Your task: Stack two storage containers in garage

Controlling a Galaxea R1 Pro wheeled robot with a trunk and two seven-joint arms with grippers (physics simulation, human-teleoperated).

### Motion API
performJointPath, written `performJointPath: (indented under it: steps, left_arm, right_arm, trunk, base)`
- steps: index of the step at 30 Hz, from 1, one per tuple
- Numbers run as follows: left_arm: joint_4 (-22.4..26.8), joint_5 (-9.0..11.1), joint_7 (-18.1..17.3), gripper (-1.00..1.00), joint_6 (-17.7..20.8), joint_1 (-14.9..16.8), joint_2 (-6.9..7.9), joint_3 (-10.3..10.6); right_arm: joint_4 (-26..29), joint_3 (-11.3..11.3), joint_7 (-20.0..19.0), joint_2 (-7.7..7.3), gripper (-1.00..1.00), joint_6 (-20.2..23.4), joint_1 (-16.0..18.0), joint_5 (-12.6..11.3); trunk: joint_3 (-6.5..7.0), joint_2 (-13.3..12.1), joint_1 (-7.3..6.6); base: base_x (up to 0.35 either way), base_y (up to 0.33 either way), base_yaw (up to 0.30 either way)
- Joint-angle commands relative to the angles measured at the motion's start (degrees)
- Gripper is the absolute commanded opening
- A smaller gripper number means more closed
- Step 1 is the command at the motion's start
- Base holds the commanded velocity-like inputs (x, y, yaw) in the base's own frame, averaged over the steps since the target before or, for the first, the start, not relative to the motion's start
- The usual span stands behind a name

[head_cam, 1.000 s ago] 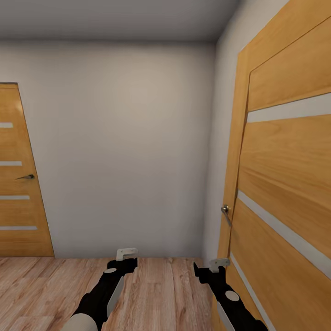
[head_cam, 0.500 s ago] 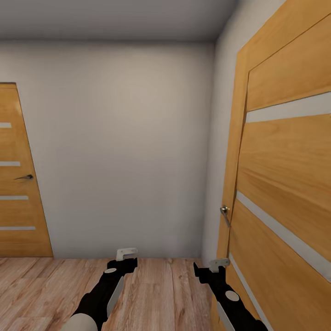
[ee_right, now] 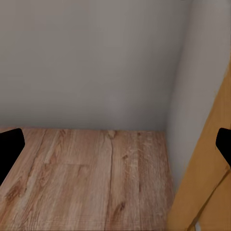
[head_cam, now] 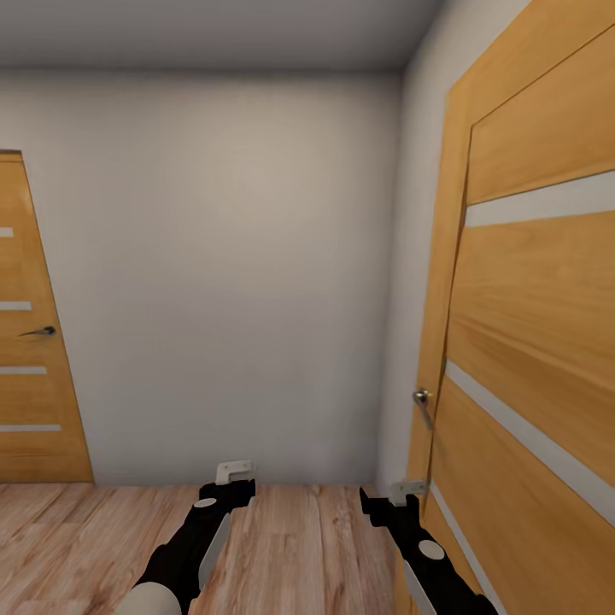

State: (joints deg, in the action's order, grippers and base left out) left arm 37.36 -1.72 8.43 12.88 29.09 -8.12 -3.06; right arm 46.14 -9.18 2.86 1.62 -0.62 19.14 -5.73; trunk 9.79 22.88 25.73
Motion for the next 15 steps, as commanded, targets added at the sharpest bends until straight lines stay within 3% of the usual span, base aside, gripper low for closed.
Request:
performJointPath:
  steps: [1,9,15]
  left_arm:
    - [0.1,-0.2,0.0,1.0,0.3,0.0,-0.06,-0.2]
    - [0.1,-0.2,0.0,1.0,0.3,0.0,-0.06,-0.2]
    - [0.1,-0.1,0.0,1.0,0.3,0.0,-0.06,-0.2]
  right_arm:
    - [0.0,-0.2,0.3,-0.04,1.0,-0.1,0.0,-0.6]
    - [0.0,-0.2,0.3,-0.04,1.0,-0.1,0.0,-0.6]
    - [0.0,-0.2,0.3,-0.04,1.0,-0.1,0.0,-0.6]
  trunk:
    - [-0.03,0.0,0.05]
    - [-0.03,0.0,0.05]
    - [-0.03,0.0,0.05]
  base:
    - [0.312,0.0,0.0]
    - [0.317,0.0,0.0]
    - [0.074,0.0,0.0]
